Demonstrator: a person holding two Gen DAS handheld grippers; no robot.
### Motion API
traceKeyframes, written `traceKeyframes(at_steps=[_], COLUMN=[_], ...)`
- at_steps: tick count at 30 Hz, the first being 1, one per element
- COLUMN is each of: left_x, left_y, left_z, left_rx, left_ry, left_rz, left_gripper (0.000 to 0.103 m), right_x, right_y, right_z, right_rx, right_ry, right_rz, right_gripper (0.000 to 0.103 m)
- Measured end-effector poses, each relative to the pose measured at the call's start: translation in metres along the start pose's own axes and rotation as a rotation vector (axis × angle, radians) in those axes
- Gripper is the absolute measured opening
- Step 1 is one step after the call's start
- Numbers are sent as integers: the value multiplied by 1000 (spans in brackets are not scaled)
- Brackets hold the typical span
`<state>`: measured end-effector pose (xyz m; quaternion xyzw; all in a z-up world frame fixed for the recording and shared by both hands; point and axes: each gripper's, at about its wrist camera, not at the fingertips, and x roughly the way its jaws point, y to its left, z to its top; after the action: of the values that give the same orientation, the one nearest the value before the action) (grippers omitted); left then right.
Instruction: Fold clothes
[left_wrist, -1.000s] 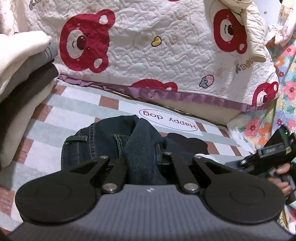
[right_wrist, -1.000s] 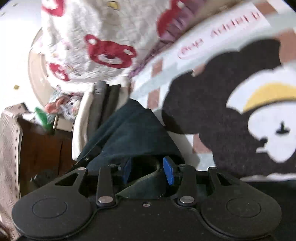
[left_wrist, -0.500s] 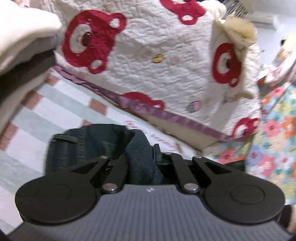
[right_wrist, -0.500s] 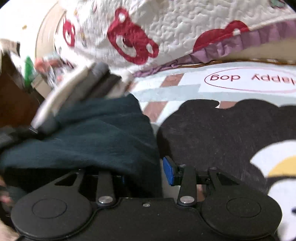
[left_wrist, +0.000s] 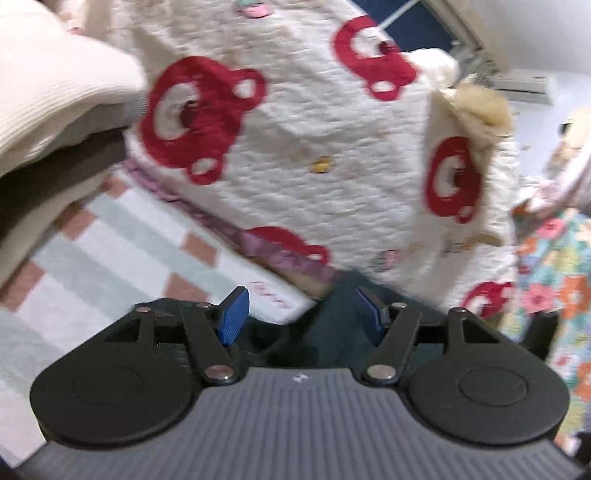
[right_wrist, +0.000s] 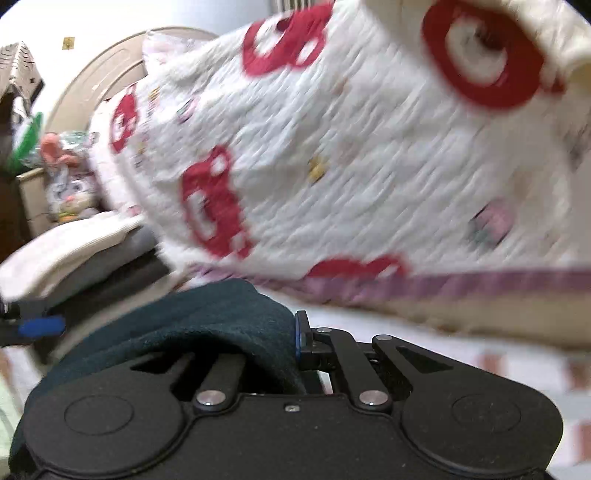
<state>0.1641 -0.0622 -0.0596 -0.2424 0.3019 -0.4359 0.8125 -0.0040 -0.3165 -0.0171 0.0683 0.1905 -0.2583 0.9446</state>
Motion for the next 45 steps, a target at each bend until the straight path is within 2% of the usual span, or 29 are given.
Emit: traceKeyframes(at_steps=[2,5,7,10,11,12,14,16,18,20,25,29,31,34,36,38,40,41,45], left_x=[9,23,31,43,46,49,55,62,74,87,129,144,147,152,155,159,162,160,151], left_y=[1,-6,-11,-8,-6,-2,5,14,23,33,65,70,67,63,55,46,35,31,16], left_z=[-4,-12,-18,-24,-26,-28,-29,-30,-25,-20,-13,-16,-17,-20,-23,-25,-30,-31,-34], left_rx=[50,181,246,254,251,251,254,258,253,247,174,126,107,89,147,223,329,353,447], left_ry=[26,73,105,150,162,171,188,205,231,257,323,334,334,337,360,386,396,377,294], left_rz=[83,202,250,289,311,338,390,433,433,433,469,448,451,454,452,486,560,564,576], left_gripper=[62,62,62,66,66,66,66,66,68,73,77,93,97,98,89,49,30,22,16], right_x=[-12,-40,-58,-72,-71,-70,-69,-72,-75,-78,-68,-64,-66,-68,-71,-73,-74,-75,-76], right_y=[-18,-52,-85,-144,-166,-189,-240,-279,-310,-318,-321,-317,-316,-315,-314,-316,-318,-318,-316], right_z=[18,38,39,18,3,-12,-48,-83,-115,-133,-131,-123,-119,-114,-115,-119,-123,-123,-118], right_rx=[-52,-166,-201,-244,-251,-244,-143,-8,118,131,16,-48,-65,-80,-78,-72,-67,-67,-102], right_ry=[-46,-133,-141,-43,19,82,214,305,366,385,418,426,420,410,406,411,418,424,452], right_rz=[-120,-389,-555,-782,-839,-889,-942,-971,-991,-1011,-976,-932,-913,-891,-882,-878,-873,-868,-846], right_gripper=[3,3,3,3,3,3,3,3,3,3,3,4,4,4,4,4,4,4,3])
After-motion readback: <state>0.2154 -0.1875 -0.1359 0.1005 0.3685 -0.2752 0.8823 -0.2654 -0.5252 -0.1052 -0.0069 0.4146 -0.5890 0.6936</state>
